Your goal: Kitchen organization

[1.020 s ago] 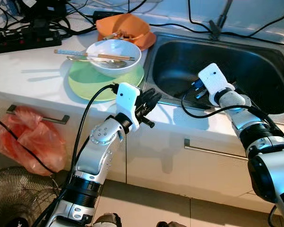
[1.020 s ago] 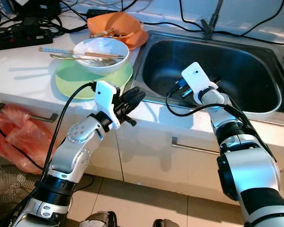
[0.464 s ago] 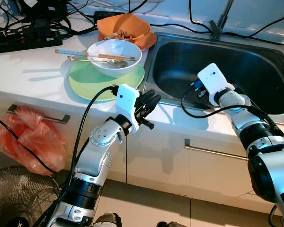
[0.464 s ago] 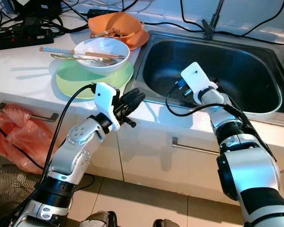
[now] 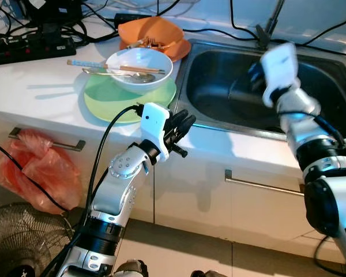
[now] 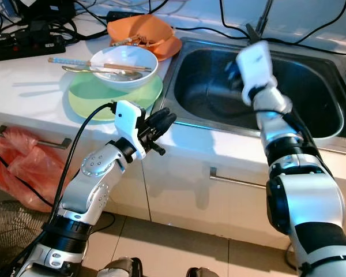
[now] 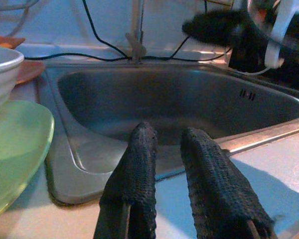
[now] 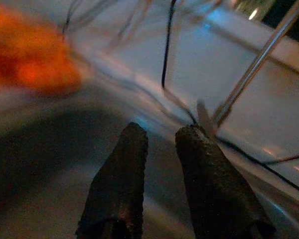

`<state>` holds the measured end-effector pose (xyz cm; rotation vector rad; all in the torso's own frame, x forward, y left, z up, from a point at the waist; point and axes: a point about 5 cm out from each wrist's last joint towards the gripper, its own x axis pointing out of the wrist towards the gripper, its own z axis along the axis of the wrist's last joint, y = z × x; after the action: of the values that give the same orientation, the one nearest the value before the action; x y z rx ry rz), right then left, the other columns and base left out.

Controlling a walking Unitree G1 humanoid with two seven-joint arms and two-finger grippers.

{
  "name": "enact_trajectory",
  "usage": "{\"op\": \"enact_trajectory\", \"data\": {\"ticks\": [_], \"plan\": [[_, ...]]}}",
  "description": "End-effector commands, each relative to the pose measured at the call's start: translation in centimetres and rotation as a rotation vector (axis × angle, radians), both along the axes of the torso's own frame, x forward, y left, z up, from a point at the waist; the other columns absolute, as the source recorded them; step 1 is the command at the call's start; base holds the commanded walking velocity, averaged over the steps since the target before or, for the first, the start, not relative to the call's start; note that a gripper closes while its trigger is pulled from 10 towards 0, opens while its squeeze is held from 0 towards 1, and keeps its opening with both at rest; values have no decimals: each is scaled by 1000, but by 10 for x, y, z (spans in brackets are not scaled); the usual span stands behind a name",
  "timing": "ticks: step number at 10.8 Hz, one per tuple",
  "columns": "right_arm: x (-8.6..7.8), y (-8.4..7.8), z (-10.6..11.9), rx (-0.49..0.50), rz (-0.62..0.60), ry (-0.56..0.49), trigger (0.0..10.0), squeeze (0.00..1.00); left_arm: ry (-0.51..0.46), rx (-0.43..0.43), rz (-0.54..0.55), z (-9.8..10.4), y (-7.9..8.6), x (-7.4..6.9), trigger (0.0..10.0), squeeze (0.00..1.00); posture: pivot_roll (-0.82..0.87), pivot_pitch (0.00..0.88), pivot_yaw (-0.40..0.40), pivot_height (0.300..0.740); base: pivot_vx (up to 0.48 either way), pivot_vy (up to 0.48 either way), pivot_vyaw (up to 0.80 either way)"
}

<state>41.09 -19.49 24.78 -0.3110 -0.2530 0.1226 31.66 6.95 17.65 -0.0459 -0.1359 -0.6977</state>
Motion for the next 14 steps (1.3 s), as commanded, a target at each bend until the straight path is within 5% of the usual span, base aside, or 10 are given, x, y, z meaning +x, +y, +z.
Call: {"op": "enact_trajectory", "data": {"ticks": [1,4,6,11,14], "plan": [[-2,1,19,76,31,-93,10000,0,-19,0,-12,5,-4,-1,10000,0,146,118,-44,740,0,0,0],[-16,6,21,340,134,-221,10000,0,-53,-34,47,11,2,3,10000,0,136,122,-42,740,0,0,0],[-32,8,8,427,166,-264,10000,0,-72,-64,85,15,6,5,10000,0,127,120,-41,740,0,0,0],[-74,8,-39,530,128,-223,10000,0,-108,-116,164,19,15,6,10000,0,112,119,-37,740,0,0,0],[-86,16,-65,511,113,-149,10000,0,-118,-118,183,19,17,6,10000,0,115,129,-36,740,0,0,0]]}}
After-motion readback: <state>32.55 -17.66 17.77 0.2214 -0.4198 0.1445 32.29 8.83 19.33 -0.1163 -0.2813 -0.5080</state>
